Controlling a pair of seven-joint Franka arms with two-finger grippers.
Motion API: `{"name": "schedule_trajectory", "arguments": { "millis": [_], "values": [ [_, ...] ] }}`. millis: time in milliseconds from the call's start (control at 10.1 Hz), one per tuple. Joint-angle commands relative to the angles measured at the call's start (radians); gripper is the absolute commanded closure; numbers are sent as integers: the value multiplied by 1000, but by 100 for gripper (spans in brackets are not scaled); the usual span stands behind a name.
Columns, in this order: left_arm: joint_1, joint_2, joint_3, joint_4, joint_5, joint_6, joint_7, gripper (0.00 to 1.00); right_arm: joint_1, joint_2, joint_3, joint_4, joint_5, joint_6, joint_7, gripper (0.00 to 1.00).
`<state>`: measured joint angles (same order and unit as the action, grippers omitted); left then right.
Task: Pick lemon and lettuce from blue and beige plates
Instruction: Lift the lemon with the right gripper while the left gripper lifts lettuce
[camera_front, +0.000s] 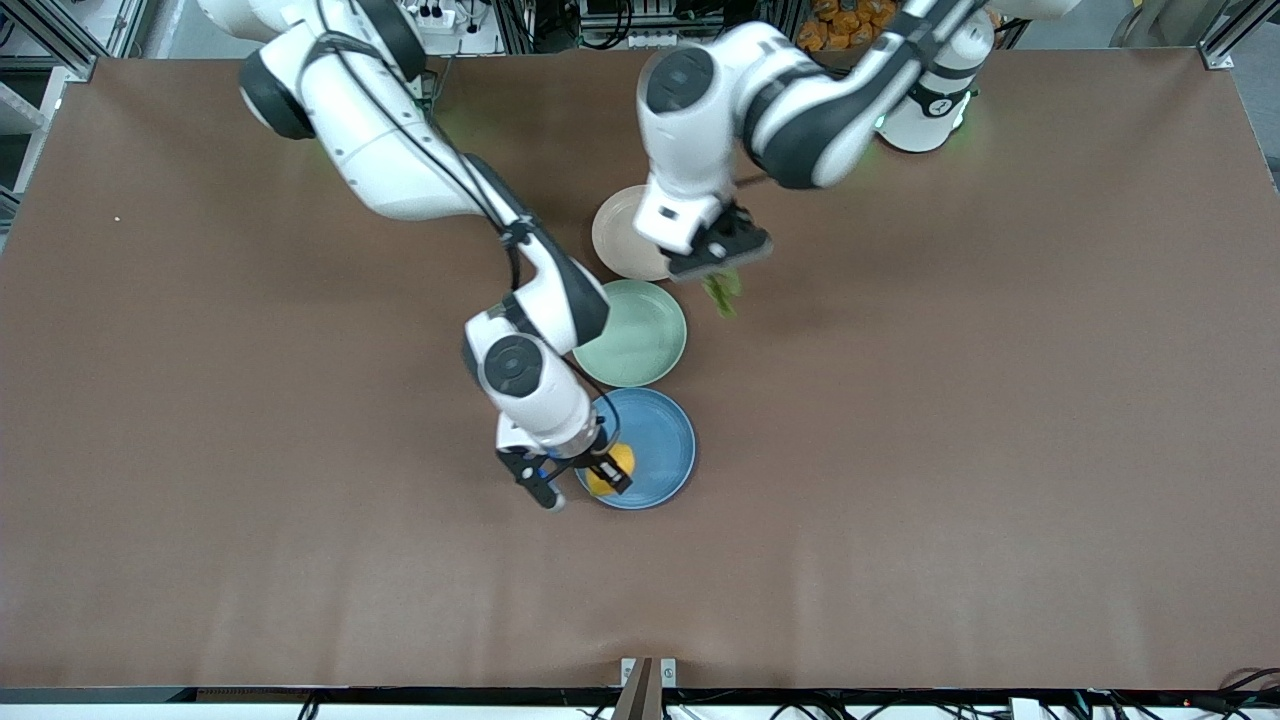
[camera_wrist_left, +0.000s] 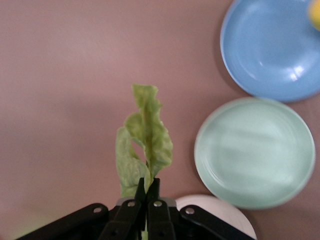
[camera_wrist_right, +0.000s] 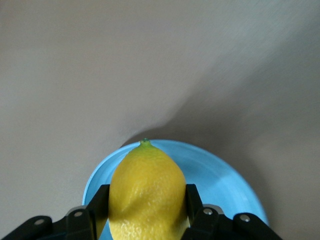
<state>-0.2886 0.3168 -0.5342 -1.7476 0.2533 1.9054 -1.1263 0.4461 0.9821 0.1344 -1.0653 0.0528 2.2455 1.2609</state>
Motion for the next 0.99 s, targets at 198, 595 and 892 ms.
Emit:
{"name": "schedule_trajectory", "arguments": {
  "millis": [198,595,892],
  "values": [
    [285,99,-4,75,-6,39,405,100,-234,-97,117,-12,1,-223,-381,100],
    [319,267,68,118,158,164,532,100,-413,-216,119,-132,4,-417,-584,100],
    [365,360,138,146,159,259,698,100,-553,-377,123,-409,-7,-361,-771,100]
  ]
}}
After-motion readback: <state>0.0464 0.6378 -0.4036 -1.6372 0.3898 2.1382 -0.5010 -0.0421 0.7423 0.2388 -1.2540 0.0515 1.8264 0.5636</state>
